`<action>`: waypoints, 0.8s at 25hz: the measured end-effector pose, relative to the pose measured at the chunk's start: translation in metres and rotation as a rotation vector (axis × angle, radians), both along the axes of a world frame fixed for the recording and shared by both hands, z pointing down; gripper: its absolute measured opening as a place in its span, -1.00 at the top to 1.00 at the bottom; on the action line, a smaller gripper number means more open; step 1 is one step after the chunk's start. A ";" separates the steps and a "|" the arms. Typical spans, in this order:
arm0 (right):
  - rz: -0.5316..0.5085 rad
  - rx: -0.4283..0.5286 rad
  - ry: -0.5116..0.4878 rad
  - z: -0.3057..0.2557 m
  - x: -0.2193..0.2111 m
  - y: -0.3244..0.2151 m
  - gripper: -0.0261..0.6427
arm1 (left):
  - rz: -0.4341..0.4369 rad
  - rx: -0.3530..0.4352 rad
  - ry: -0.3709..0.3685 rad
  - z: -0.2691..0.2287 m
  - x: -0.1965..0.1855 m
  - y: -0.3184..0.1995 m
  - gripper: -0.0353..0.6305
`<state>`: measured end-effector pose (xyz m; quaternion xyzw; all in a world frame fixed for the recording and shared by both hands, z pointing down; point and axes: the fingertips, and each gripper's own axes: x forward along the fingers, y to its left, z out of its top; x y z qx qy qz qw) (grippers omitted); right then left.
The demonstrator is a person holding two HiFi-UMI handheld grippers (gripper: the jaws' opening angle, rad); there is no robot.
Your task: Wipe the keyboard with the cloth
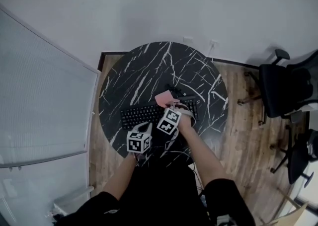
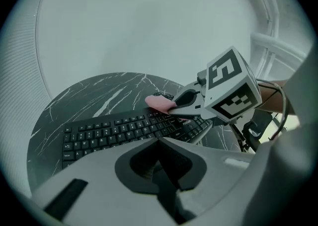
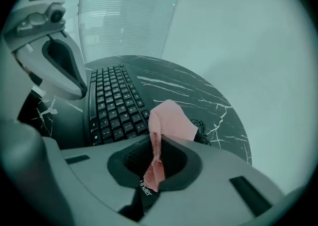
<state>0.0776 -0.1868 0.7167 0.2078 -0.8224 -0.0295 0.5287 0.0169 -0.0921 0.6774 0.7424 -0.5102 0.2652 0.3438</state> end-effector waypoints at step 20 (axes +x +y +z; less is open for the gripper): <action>-0.027 -0.107 -0.099 0.000 0.013 0.070 0.88 | 0.050 -0.014 -0.032 0.003 0.023 0.028 0.90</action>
